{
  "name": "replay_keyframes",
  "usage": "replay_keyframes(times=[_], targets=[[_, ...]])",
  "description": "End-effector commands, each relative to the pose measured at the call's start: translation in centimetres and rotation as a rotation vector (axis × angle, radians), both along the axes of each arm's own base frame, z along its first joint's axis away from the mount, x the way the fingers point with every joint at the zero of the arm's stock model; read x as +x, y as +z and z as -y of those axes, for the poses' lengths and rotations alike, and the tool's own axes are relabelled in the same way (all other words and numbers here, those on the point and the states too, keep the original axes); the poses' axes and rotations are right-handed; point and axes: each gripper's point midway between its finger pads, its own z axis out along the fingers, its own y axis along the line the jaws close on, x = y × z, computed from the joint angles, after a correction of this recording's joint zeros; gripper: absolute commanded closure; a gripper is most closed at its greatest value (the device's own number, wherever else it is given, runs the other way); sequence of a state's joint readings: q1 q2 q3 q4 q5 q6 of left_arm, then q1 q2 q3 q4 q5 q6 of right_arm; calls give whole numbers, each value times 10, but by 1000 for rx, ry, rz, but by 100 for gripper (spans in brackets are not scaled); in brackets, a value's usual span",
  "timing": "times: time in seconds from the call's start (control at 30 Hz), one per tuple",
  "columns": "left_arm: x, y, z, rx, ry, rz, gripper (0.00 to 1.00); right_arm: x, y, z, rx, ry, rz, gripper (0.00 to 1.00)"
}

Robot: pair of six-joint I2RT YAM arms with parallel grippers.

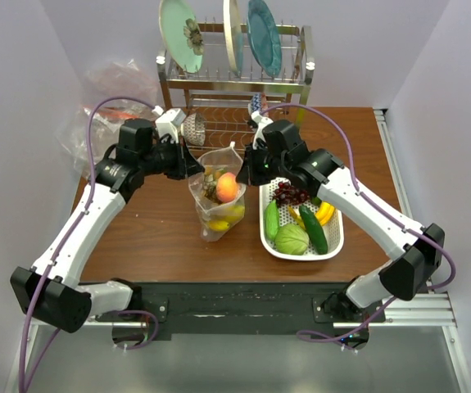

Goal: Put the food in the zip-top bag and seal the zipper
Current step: Adjust the zipper on the food storage bag.

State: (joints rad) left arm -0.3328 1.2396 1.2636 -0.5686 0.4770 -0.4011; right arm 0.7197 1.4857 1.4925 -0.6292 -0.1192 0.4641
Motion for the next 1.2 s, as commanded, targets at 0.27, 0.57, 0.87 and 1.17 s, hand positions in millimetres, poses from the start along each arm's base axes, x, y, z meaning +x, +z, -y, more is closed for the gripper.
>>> replay_keyframes(times=[0.27, 0.57, 0.87, 1.17], targets=[[-2, 2, 16, -81, -90, 15, 100, -6, 25, -36, 163, 106, -3, 100], [-20, -9, 35, -177, -154, -17, 100, -9, 36, -49, 190, 144, -2, 100], [-40, -23, 67, -214, -226, -56, 100, -17, -22, -65, 206, 144, -145, 100], [-43, -14, 75, -215, -247, -24, 100, -12, 7, -75, 256, 120, -83, 100]])
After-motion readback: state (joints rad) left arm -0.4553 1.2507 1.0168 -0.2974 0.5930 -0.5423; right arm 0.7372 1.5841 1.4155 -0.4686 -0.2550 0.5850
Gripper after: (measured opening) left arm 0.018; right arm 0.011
